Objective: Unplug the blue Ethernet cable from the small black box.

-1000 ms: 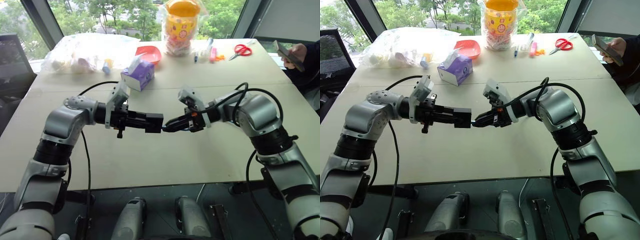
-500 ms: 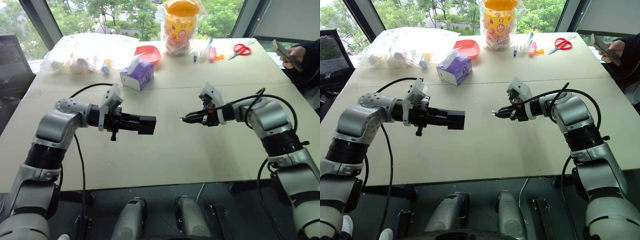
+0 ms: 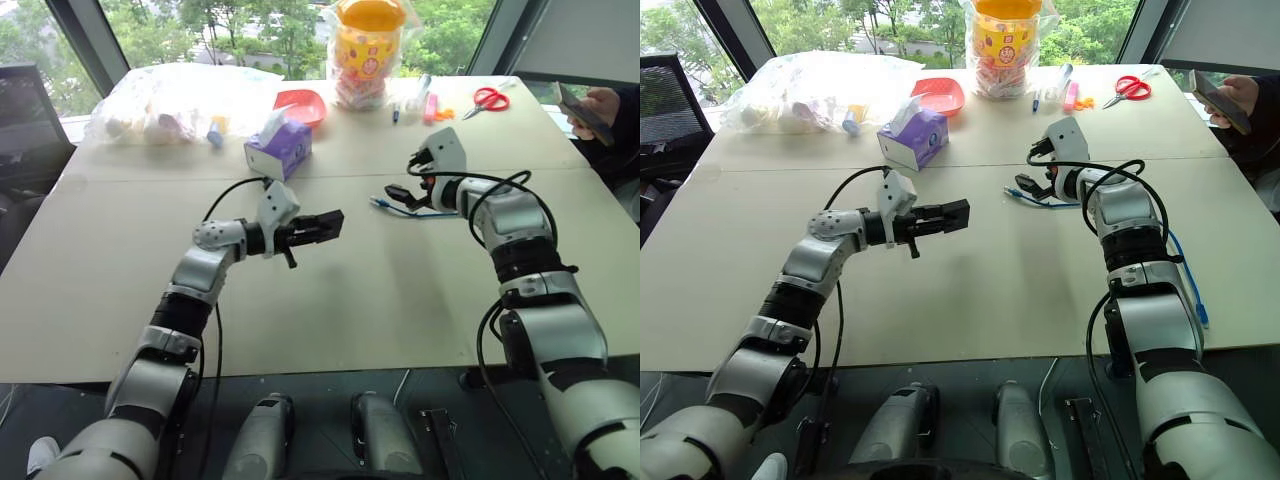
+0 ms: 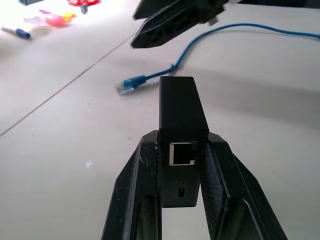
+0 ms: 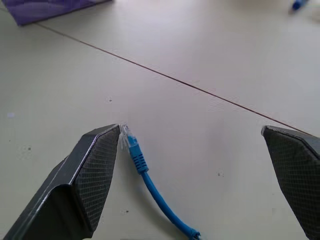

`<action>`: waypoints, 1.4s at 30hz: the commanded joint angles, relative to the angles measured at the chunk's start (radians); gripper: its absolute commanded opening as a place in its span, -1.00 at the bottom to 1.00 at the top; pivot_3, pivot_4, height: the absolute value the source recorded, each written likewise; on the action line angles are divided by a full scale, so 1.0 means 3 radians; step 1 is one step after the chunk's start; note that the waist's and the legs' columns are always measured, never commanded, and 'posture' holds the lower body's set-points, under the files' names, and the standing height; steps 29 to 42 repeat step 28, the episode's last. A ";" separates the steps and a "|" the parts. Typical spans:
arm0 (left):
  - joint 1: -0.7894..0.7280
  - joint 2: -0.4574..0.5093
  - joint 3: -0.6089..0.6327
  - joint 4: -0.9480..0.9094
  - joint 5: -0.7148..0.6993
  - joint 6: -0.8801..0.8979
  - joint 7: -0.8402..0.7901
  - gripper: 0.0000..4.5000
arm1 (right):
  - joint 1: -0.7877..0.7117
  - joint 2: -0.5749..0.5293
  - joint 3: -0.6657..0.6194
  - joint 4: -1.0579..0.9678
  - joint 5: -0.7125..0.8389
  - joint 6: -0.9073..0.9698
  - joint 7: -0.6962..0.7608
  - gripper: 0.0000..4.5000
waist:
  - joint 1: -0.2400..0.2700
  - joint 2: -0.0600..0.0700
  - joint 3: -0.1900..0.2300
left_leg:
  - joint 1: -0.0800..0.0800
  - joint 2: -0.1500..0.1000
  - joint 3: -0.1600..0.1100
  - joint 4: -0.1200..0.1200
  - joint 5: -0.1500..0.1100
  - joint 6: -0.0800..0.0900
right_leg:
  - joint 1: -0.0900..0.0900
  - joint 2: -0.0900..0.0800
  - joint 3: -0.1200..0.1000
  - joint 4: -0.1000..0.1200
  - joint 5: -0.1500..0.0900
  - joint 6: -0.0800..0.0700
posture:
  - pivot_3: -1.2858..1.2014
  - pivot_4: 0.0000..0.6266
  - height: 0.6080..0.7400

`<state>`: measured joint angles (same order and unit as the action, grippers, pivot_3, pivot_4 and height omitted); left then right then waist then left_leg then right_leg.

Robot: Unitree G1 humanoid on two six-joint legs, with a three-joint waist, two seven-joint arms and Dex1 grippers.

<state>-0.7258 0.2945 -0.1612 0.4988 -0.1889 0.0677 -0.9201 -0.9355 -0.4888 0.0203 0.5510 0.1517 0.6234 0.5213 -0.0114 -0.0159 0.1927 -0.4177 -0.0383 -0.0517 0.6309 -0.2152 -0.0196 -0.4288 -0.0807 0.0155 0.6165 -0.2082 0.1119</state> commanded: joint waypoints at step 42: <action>0.0429 0.0435 0.0553 -0.0312 -0.0431 0.0337 -0.0373 0.98 | 0.1855 -0.0640 -0.0864 -0.3224 0.1254 0.1595 0.0432 1.00 | -0.0005 0.0001 -0.0001 | 0.0008 0.0007 -0.0001 0.0007 -0.0002 0.0004 | 0.0008 0.0002 0.0000 0.0003 -0.0001 0.0000 | 0.03 -0.52 1.00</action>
